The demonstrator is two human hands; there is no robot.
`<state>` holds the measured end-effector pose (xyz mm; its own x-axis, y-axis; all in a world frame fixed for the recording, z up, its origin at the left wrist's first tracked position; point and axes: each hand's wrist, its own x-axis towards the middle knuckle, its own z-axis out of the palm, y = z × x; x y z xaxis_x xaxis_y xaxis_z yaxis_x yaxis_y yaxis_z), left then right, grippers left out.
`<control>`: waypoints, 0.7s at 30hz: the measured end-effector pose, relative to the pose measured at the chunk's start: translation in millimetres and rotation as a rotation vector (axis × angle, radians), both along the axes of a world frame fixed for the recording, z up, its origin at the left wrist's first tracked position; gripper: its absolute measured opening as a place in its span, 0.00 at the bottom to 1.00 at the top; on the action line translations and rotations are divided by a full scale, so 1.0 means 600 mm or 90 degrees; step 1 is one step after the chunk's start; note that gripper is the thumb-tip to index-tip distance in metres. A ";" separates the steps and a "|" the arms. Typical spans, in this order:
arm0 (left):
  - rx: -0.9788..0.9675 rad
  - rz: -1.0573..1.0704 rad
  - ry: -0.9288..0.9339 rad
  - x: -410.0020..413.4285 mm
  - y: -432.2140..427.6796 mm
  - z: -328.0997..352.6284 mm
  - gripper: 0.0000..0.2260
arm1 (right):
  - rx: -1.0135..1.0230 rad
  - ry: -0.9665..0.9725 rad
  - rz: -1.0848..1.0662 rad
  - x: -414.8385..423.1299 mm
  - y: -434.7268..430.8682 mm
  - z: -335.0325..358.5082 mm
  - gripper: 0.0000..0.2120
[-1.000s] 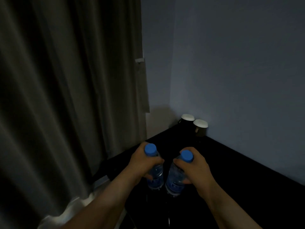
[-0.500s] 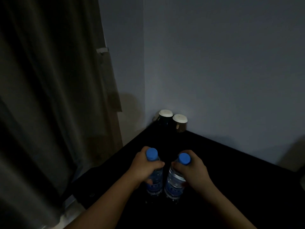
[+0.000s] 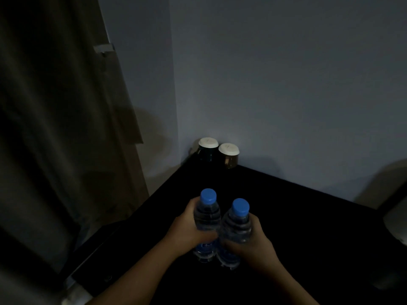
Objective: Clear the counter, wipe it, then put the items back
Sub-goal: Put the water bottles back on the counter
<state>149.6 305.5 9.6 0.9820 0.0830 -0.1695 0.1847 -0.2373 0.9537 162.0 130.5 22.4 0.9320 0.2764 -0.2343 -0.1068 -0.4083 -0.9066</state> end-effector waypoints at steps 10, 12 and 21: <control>0.042 0.061 -0.029 0.066 -0.032 0.006 0.26 | 0.027 0.000 -0.070 0.052 -0.028 0.004 0.28; 0.047 0.070 -0.036 0.092 -0.050 0.011 0.26 | 0.043 -0.005 -0.102 0.076 -0.047 0.008 0.30; 0.085 -0.014 -0.035 0.265 -0.189 0.060 0.22 | 0.056 -0.025 -0.205 0.227 -0.165 0.021 0.32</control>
